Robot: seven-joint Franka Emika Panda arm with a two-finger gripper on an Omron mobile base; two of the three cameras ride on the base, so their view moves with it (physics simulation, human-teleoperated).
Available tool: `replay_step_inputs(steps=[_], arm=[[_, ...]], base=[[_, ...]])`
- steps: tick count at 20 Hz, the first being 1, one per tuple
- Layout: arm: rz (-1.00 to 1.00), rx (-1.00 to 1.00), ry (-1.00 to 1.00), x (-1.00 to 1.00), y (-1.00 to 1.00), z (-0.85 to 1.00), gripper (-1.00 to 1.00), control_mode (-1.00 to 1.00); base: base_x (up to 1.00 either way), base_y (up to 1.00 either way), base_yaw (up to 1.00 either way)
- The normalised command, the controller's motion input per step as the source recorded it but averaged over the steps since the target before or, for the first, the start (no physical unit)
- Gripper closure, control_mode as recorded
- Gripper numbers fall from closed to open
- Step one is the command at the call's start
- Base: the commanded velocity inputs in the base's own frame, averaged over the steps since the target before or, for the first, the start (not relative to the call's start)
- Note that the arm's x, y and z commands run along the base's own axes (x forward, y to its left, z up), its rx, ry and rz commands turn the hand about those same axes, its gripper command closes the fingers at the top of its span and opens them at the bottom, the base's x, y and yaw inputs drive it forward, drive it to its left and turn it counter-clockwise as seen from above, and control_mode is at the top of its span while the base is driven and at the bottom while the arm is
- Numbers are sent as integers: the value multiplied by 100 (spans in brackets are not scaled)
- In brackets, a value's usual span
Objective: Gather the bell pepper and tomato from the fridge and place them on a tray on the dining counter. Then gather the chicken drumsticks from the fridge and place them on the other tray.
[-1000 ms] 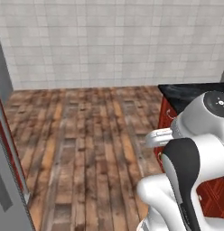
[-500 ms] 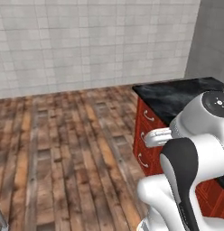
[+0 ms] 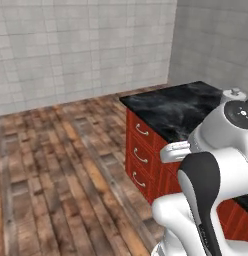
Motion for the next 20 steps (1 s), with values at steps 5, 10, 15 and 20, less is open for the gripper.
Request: replay_step_inputs(steps=[5, 10, 15, 20], arm=[[0, 0, 0, 0, 0, 0, 100, 100], [0, 0, 0, 0, 0, 0, 100, 100], [0, 0, 0, 0, 0, 0, 100, 100], [0, 0, 0, 0, 0, 0, 100, 100]], base=[[-27, 12, -43], [-1, 0, -42], [-11, 0, -40], [-23, 2, -37]])
